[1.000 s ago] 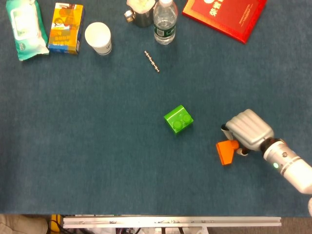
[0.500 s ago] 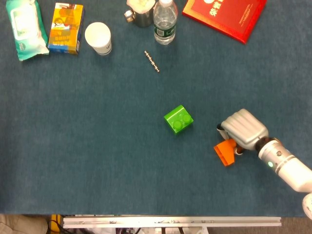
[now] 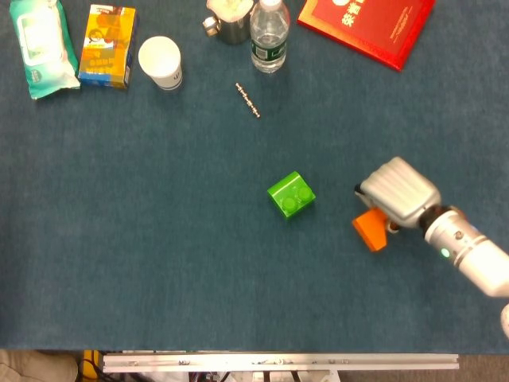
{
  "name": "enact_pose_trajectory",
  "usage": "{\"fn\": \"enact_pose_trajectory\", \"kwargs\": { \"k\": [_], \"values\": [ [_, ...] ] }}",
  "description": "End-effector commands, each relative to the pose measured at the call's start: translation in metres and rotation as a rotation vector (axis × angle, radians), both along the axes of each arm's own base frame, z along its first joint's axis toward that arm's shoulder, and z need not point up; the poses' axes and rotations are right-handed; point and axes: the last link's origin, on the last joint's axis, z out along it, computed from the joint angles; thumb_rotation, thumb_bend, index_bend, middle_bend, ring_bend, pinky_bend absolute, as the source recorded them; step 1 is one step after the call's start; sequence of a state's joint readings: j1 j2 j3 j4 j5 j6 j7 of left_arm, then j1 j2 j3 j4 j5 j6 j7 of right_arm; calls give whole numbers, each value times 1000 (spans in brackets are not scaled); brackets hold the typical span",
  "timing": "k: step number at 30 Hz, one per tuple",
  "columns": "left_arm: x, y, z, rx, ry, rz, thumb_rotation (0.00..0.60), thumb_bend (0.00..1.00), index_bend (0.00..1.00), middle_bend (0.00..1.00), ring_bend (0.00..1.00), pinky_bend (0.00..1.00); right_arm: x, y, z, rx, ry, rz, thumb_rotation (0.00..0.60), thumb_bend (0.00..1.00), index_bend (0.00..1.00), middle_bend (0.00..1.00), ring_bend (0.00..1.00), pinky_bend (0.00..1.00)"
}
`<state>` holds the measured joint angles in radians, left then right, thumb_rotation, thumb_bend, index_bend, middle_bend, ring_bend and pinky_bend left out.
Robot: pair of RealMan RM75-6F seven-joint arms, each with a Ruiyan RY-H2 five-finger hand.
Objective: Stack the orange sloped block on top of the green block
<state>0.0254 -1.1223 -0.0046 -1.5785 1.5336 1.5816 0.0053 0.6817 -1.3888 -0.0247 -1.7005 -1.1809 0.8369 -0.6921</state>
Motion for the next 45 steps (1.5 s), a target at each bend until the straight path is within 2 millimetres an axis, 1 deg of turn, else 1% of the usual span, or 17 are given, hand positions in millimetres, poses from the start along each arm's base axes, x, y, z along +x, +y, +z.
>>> {"fn": "enact_pose_trajectory", "kwargs": {
  "k": [1,6,11,18,25,30,32,37,43,45],
  "values": [
    [0,0,-1,-2,0,0,600,206,0,0,13,0,12,-13,13,-25,80,130,600,301,641,1000,1000,1000],
    [1,0,-2,-4,0,-3,600,206,0,0,13,0,19,-25,22,-48,226,293,600,303,644,1000,1000,1000],
    [1,0,-4,-8,0,-2,600,206,0,0,13,0,21,-30,21,-50,341,403,600,305,644,1000,1000,1000],
    [1,0,-4,-10,-2,0,600,206,0,0,13,0,19,-36,13,-67,507,577,600,305,644,1000,1000,1000],
    [-1,0,-6,-15,-7,5,600,206,0,0,13,0,17,-42,4,-116,629,730,600,320,647,1000,1000,1000],
    [-2,0,-6,-14,-11,5,600,206,0,0,13,0,14,-41,-5,-167,674,804,600,320,647,1000,1000,1000],
    [-2,0,-6,-15,-12,5,600,206,0,0,13,0,13,-40,-8,-176,674,802,600,320,647,1000,1000,1000],
    [-3,0,-7,-18,-13,5,600,206,0,0,13,0,15,-40,-13,-203,718,860,600,320,647,1000,1000,1000],
    [-5,-1,-7,-13,-14,8,600,206,0,0,13,0,11,-39,-17,-214,744,860,600,309,632,1000,1000,1000],
    [-5,-1,-6,-10,-15,9,600,206,0,0,13,0,8,-39,-18,-211,750,852,600,282,613,1000,1000,1000]
  ]
}}
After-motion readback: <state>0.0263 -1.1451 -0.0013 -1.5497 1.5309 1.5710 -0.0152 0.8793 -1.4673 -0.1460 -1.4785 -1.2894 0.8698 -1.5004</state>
